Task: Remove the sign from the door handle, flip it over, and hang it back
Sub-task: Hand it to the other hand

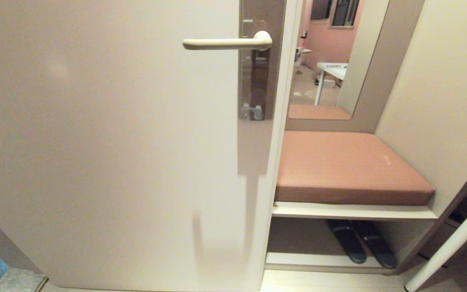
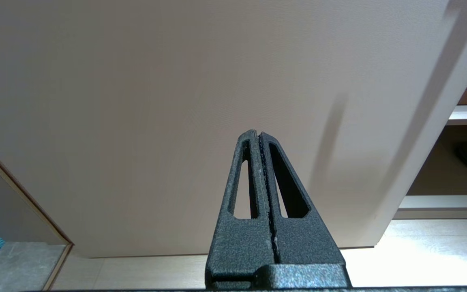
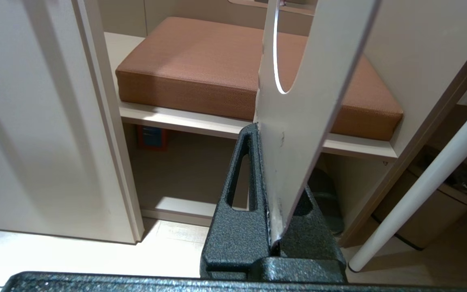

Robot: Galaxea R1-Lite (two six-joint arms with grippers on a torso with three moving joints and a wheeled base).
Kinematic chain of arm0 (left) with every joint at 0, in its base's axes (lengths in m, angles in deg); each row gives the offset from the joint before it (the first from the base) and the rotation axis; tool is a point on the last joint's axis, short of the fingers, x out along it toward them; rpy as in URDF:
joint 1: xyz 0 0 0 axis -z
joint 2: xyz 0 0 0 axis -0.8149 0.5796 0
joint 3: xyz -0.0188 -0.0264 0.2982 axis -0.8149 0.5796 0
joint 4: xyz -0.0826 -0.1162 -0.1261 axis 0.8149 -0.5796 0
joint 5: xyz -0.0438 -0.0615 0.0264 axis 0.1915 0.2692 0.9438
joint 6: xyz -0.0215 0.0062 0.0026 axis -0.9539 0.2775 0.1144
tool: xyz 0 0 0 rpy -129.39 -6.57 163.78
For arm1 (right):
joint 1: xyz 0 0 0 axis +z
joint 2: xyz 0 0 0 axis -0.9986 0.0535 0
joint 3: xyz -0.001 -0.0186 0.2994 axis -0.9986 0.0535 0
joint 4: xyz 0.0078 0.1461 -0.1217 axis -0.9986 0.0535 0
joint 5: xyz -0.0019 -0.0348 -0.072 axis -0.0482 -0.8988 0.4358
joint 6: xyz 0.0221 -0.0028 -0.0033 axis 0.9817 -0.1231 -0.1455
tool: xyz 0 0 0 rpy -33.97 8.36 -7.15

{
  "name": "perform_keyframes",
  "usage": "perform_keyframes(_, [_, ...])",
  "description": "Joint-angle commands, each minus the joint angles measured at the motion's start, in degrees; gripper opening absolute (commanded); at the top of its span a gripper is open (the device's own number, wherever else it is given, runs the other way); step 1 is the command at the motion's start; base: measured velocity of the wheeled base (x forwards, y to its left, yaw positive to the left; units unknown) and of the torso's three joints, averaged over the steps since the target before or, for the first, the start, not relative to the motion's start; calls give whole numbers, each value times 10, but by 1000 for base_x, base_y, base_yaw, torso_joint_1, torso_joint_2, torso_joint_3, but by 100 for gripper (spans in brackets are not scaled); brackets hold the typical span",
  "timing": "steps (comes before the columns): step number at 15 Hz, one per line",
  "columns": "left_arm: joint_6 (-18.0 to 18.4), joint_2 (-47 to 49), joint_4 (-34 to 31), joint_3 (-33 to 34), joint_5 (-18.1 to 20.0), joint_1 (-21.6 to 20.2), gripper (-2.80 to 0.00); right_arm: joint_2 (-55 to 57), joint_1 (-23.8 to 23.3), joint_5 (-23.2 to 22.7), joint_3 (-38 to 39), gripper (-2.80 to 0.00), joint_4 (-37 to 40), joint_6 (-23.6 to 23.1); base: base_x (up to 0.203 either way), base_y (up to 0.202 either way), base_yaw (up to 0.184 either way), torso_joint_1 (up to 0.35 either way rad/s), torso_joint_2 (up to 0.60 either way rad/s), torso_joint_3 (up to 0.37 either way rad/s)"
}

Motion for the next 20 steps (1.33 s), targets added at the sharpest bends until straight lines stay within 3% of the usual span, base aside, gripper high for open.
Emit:
perform_keyframes(1, [0, 0, 0, 0, 0, 0, -280, 1, 0, 0, 0, -280, 0, 0, 0, 0, 0, 0, 0, 0])
perform_keyframes(20, [6, 0, 0, 0, 0, 0, -280, 1, 0, 0, 0, -280, 0, 0, 0, 0, 0, 0, 0, 0])
